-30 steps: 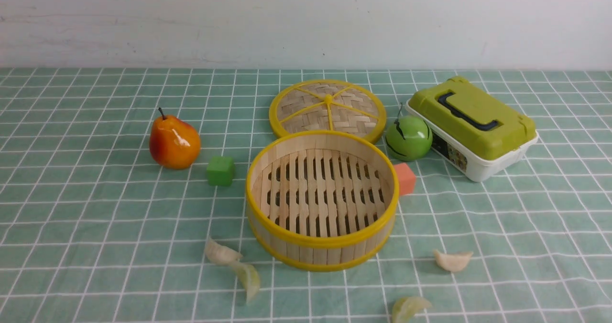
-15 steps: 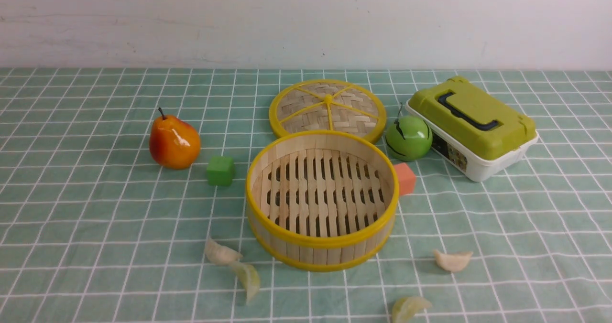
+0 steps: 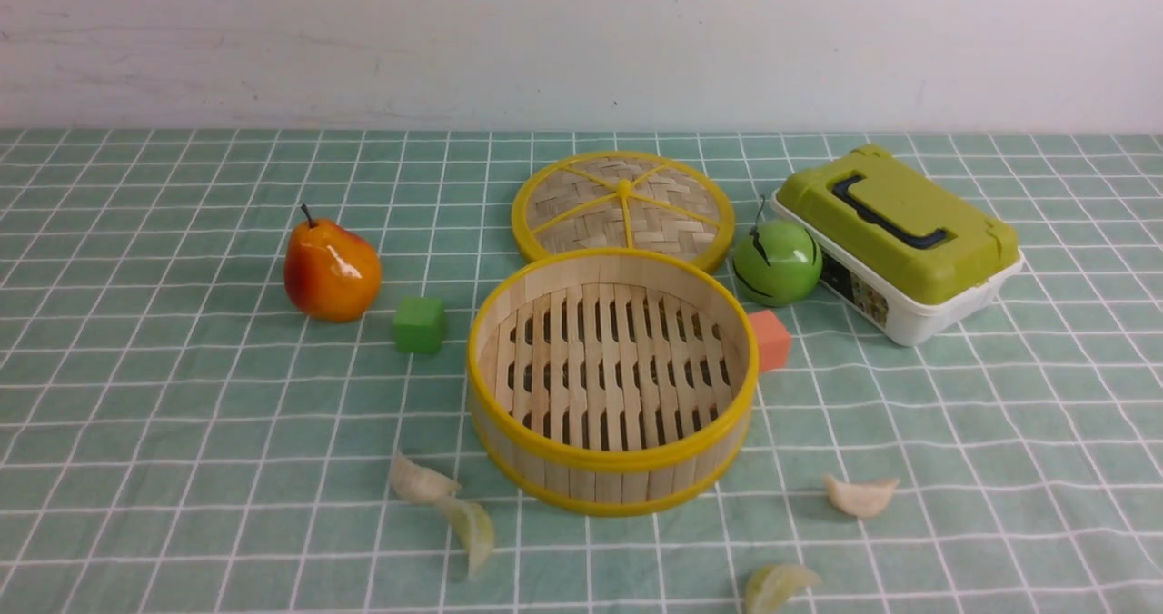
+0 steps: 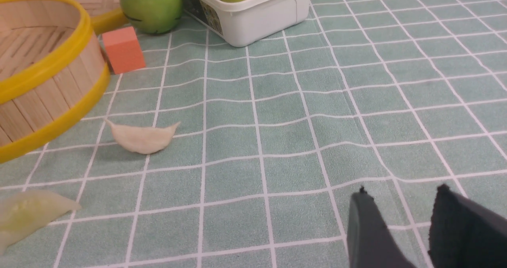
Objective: Put the dumplings into the steamer on the table with the blue tablecloth.
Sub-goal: 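Reach for and grasp a dumpling on the table with the left gripper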
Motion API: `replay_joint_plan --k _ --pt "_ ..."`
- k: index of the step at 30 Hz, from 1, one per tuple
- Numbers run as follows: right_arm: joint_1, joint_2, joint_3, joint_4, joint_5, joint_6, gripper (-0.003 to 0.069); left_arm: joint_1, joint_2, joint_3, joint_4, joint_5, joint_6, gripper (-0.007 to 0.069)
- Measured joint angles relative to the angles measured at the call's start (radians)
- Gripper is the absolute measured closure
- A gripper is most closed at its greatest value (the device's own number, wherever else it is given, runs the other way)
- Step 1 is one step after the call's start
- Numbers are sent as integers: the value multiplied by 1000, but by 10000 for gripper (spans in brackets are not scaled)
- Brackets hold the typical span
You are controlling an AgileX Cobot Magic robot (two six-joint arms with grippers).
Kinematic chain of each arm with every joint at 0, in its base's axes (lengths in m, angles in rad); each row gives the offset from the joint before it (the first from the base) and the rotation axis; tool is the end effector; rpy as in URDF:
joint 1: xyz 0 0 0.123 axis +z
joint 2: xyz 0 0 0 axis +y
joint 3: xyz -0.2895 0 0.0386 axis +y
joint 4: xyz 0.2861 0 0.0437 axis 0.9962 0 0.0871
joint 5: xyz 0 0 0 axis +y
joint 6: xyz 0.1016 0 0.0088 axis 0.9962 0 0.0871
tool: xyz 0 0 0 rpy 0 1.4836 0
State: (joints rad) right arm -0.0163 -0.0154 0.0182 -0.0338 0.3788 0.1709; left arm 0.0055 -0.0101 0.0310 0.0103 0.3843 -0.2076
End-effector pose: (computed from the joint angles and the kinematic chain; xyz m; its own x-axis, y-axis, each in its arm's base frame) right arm 0.0937 -0.0028 0.1704 -0.2832 0.1437 -0.9482 0.0683 0.9892 0.1295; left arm 0.0939 0.0009 0.1644 -0.3047 -0.1984 -0.9315 -0.0705 0.9801 -0.1857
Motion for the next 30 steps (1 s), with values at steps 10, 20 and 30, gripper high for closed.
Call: replay_joint_plan --k 10,20,30 --pt "0 0 0 -2 0 0 419 0 0 0 0 0 0 387" --pt "0 0 0 358 2 221 419 0 0 0 -585 -212 -432 387" --pt "0 0 8 741 -14 413 419 0 0 0 -1117 -352 -624 387"
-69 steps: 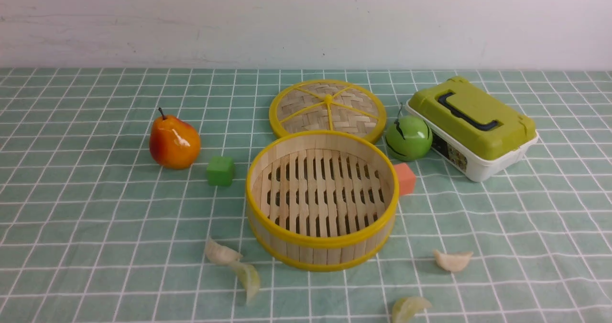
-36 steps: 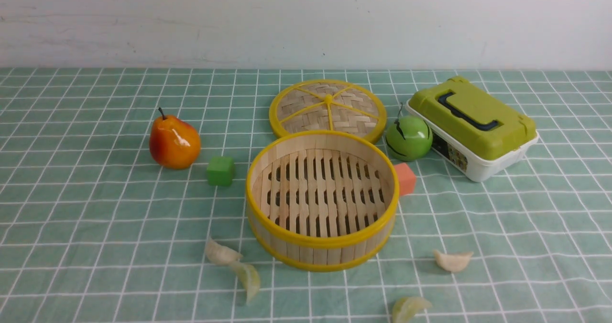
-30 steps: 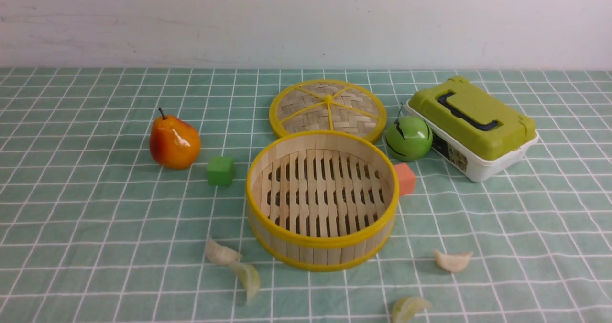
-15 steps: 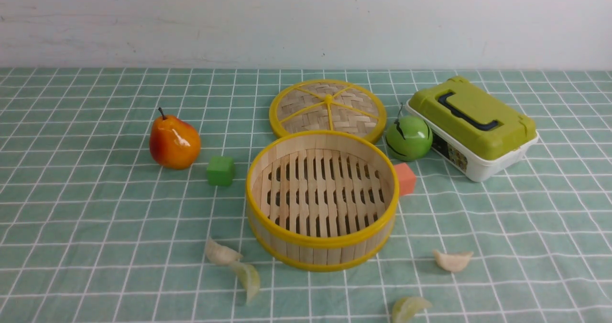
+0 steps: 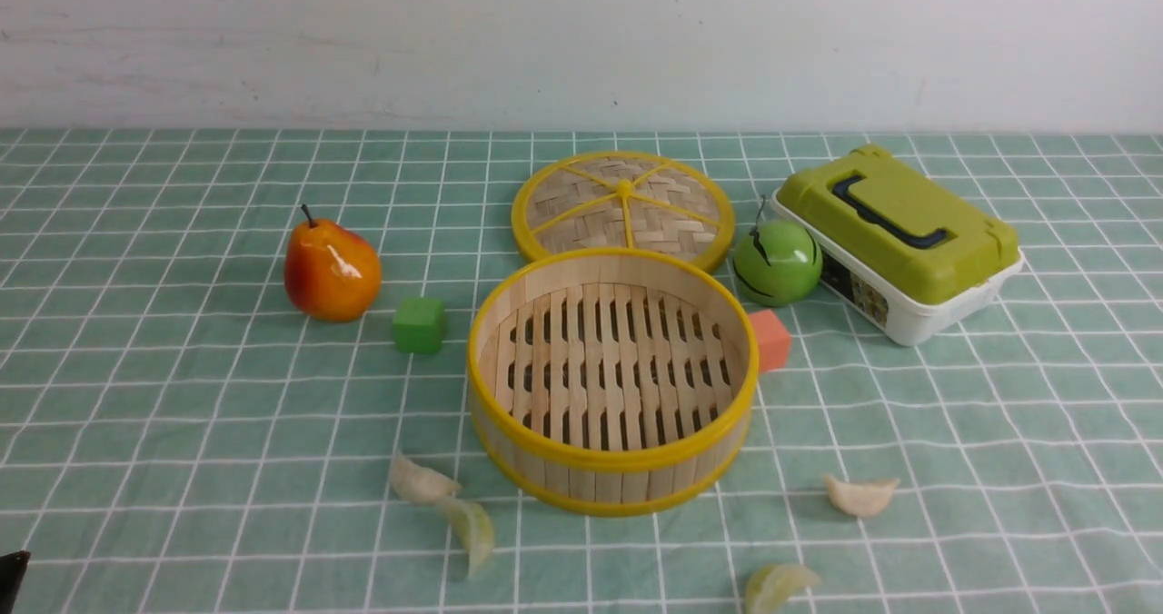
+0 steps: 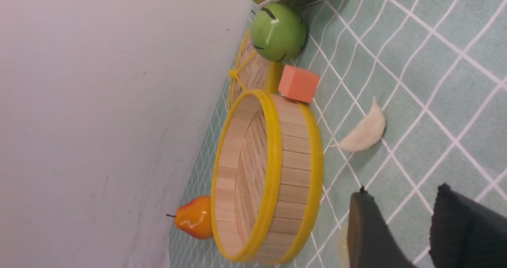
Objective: Put the dumplings into the steamer on the table with the blue tablecloth.
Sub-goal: 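Reach for and grasp a dumpling on the table with the left gripper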
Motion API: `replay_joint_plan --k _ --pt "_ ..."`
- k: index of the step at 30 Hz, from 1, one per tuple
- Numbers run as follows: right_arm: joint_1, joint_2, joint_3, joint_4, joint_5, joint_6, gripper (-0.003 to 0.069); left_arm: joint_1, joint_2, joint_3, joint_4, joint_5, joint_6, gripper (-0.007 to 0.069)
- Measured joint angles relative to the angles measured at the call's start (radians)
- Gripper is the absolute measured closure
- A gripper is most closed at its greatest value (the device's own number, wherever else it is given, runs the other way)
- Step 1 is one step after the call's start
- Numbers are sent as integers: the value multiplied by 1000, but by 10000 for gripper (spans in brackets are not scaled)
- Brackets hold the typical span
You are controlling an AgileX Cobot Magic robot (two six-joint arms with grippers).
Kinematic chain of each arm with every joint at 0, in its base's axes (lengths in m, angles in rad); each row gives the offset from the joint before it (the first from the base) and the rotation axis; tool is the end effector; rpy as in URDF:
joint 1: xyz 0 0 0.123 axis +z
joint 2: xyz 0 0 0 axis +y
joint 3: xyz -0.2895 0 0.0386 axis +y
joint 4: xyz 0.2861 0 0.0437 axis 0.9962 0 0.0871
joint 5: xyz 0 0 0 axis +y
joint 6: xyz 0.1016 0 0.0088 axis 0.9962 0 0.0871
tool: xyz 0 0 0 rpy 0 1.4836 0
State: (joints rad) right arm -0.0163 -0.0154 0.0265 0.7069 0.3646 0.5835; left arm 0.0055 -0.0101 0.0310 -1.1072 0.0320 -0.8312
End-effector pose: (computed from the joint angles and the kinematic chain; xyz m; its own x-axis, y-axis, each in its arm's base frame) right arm 0.0940 0.0221 0.1773 -0.2637 0.9297 -0.2570 0.1298 0.2982 0.9456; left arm 0.0989 -0.0024 0.2016 -0.0402 -0.9331 0.3573 0.0402 -0.3588 -0.9325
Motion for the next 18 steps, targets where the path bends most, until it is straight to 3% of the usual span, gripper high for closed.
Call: replay_joint_plan --k 4,8,12,16,18 --pt "0 0 0 14 -31 -23 419 0 0 0 -33 17 9 387" --pt "13 1 -105 12 -15 -223 420 0 0 -48 -32 122 67 387" --pt "19 122 -296 -45 -2 -524 497 0 4 -162 40 166 318 429" --pt "22 420 -534 -127 118 -752 652 0 169 -355 193 334 597 599" --pt "37 577 -645 -157 205 -819 676 0 283 -453 295 443 687 638"
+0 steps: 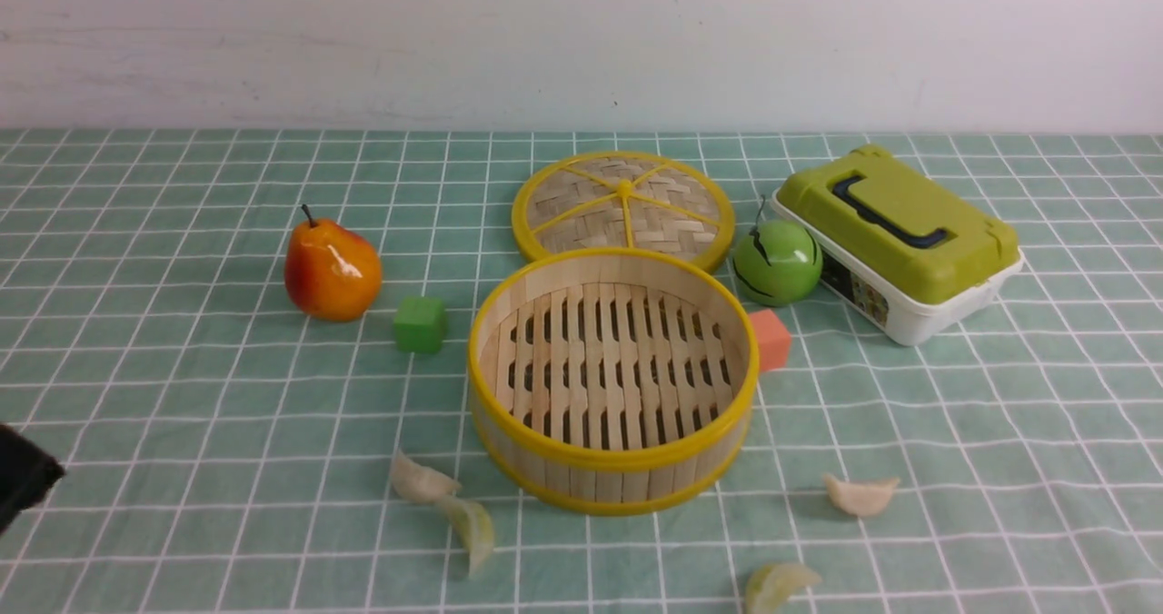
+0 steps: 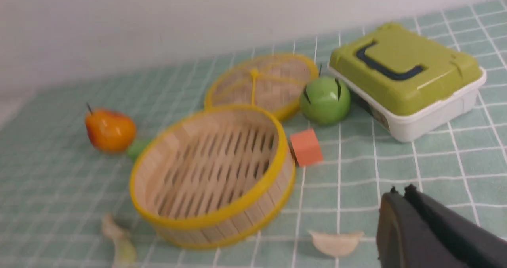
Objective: Put the dumplings into the steamer on the table with the blue tablecloth.
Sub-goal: 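Reach for and grasp a dumpling on the table with the left gripper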
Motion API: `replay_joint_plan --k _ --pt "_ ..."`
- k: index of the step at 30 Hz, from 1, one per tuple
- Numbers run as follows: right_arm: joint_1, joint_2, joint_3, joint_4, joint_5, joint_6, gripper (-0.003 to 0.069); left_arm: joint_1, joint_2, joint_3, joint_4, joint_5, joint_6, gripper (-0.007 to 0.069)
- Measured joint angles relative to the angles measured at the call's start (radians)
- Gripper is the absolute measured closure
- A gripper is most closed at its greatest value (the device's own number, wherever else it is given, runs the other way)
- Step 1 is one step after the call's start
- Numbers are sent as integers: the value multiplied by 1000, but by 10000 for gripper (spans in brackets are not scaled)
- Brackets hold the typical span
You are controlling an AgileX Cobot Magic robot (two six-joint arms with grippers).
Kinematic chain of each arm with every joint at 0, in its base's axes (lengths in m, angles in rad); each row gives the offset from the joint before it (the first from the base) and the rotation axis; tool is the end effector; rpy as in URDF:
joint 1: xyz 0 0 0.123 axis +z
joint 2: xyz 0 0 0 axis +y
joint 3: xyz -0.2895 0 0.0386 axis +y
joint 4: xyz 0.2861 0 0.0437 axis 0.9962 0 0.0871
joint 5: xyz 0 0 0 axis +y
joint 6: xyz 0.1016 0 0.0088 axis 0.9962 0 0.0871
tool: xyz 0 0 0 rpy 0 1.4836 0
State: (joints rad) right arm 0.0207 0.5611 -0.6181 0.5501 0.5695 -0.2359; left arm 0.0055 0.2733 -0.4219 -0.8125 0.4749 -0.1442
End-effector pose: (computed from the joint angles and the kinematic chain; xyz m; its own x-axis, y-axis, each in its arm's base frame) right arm 0.1496 0.0319 0.3355 -0.4056 0.2205 -0.8871 -0.1929 0.9280 0.3189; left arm 0.1040 -0.0333 0.3138 -0.3189 -0.7395 -0.5928 0.1213 0.5884 -0.7994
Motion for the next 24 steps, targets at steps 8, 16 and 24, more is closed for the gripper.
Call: replay_joint_plan --k 8,16,24 --pt "250 391 -296 -200 378 -93 679 0 490 -343 431 570 83 638" --pt "444 467 -334 -329 485 -71 679 -145 770 -434 587 603 60 635" --pt "449 443 -336 -342 487 -66 676 -416 1025 -557 770 523 -193 442"
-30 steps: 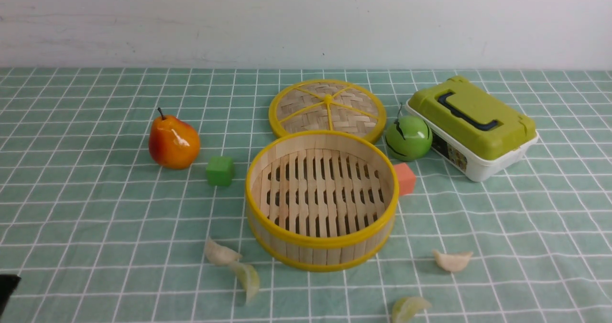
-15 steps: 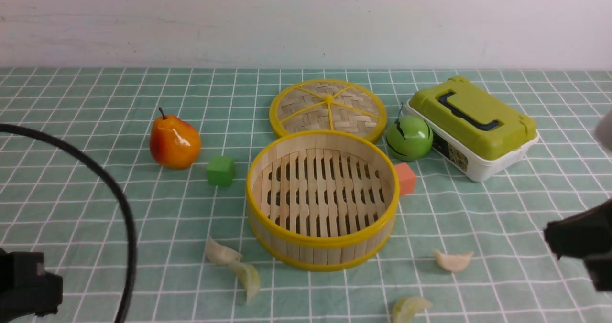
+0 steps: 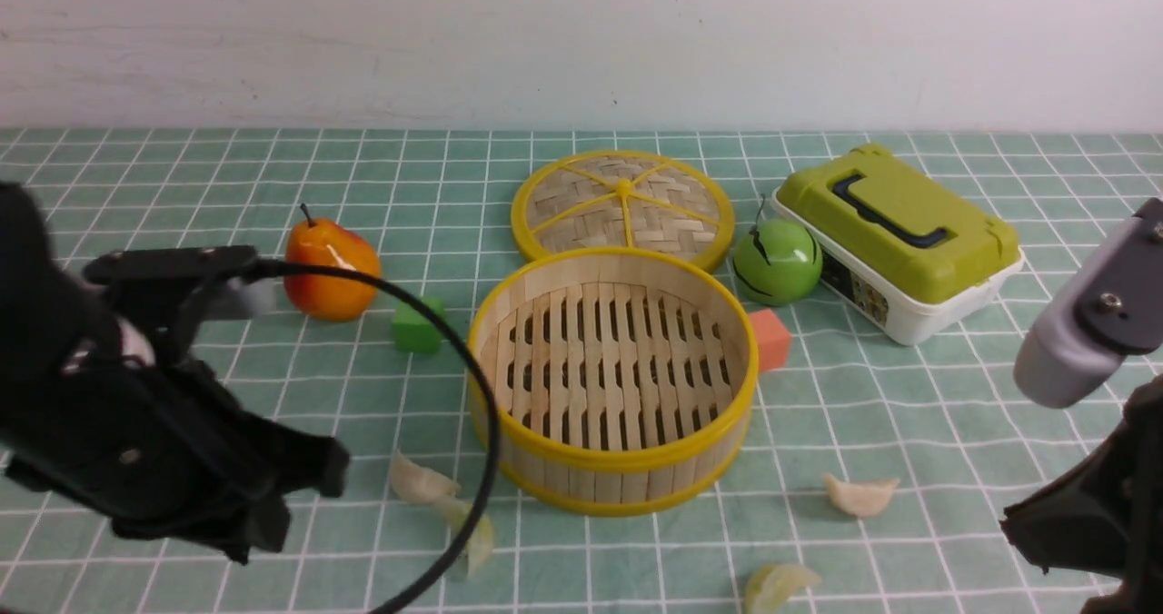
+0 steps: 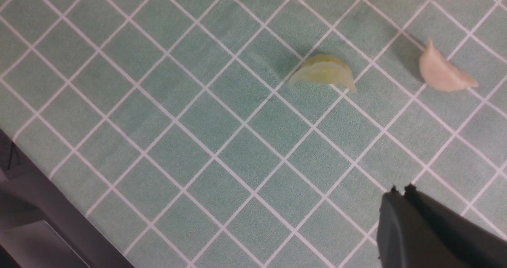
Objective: Put the dumplings into the steamer on the table with the blue tablecloth.
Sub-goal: 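Reach for and grasp a dumpling on the table with the left gripper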
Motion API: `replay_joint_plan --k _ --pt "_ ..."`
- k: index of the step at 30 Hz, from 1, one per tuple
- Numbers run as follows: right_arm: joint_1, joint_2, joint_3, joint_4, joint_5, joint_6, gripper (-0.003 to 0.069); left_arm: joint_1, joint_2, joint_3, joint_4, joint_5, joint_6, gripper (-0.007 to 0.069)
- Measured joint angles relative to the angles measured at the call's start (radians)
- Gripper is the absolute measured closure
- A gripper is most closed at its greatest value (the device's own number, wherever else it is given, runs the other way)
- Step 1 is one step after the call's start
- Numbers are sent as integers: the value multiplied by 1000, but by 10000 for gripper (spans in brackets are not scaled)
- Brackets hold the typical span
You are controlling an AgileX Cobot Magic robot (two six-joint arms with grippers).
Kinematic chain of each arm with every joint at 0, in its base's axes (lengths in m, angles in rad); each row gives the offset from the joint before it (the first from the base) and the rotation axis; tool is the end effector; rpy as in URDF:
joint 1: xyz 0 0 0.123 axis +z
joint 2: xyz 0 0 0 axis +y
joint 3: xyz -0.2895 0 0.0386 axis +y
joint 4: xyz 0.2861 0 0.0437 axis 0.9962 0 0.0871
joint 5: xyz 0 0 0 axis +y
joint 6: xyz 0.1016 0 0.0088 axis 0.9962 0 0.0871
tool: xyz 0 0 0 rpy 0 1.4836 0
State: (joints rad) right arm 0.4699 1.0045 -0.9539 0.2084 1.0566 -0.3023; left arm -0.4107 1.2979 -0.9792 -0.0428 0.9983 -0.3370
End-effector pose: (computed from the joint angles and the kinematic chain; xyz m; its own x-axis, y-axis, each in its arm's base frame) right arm 0.1864 0.1153 0.3322 -0.6357 -0.5406 -0.5510 -0.6694 0.7416 0.0447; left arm 0.2539 -0.1146 0.2680 -0.9530 0.0308 -0.3014 0.0792 0.9855 -0.1497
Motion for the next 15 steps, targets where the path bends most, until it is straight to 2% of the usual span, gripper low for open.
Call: replay_joint_plan --k 2,4,7,9,11,15 --pt "0 -3 0 0 0 0 676 -40 69 -40 32 -27 -72 370" --pt "0 -10 0 0 -4 0 674 -66 151 -82 53 -79 -195 256" --pt "0 -19 0 0 -4 0 674 -70 229 -114 68 -132 -318 170" --pt "0 -43 0 5 -3 0 673 -69 314 -129 87 -195 -478 80" --pt "0 -66 0 10 -1 0 671 -67 358 -130 95 -235 -555 47" --pt "0 -110 0 12 2 0 670 -65 417 -130 116 -292 -659 39"
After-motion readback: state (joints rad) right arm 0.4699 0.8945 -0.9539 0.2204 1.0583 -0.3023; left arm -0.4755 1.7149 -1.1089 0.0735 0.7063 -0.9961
